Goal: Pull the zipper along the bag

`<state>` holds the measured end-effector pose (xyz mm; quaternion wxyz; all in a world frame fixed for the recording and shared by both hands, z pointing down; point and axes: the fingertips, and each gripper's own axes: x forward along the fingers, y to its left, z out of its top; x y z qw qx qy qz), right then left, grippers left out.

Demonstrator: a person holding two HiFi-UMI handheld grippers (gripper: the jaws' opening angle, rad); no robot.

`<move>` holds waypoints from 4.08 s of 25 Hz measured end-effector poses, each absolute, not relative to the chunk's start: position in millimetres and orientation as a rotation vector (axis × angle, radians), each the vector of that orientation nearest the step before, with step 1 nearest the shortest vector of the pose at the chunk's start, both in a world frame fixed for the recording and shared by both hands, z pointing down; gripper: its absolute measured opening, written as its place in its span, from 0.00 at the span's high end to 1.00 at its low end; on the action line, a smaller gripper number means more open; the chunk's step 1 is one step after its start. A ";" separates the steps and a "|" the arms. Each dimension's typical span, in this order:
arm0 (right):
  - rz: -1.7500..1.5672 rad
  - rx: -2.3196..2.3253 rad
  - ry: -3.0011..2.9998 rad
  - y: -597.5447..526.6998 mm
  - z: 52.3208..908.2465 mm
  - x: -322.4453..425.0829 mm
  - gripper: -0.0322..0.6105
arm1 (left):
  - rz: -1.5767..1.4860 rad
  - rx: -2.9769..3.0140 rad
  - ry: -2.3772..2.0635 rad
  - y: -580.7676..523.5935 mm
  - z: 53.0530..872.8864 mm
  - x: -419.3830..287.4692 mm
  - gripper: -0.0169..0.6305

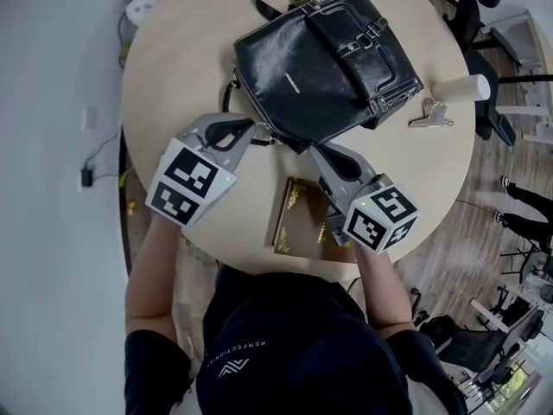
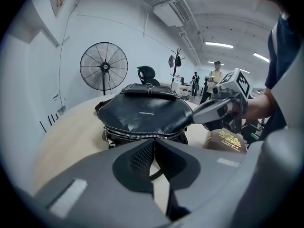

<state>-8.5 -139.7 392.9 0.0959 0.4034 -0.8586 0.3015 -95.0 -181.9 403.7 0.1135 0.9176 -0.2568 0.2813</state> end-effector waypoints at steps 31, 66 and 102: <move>0.917 1.221 -2.478 -129.7 407.7 6.8 0.91 | 0.592 2.604 -0.779 -174.5 435.4 -104.5 0.94; 0.917 1.185 -2.496 -129.0 405.8 5.3 0.91 | 0.694 2.551 -0.621 -172.8 460.9 -51.4 0.86; 0.859 1.247 -2.469 -129.3 401.4 5.0 0.92 | 0.952 2.540 -0.921 -235.1 437.1 -119.9 0.93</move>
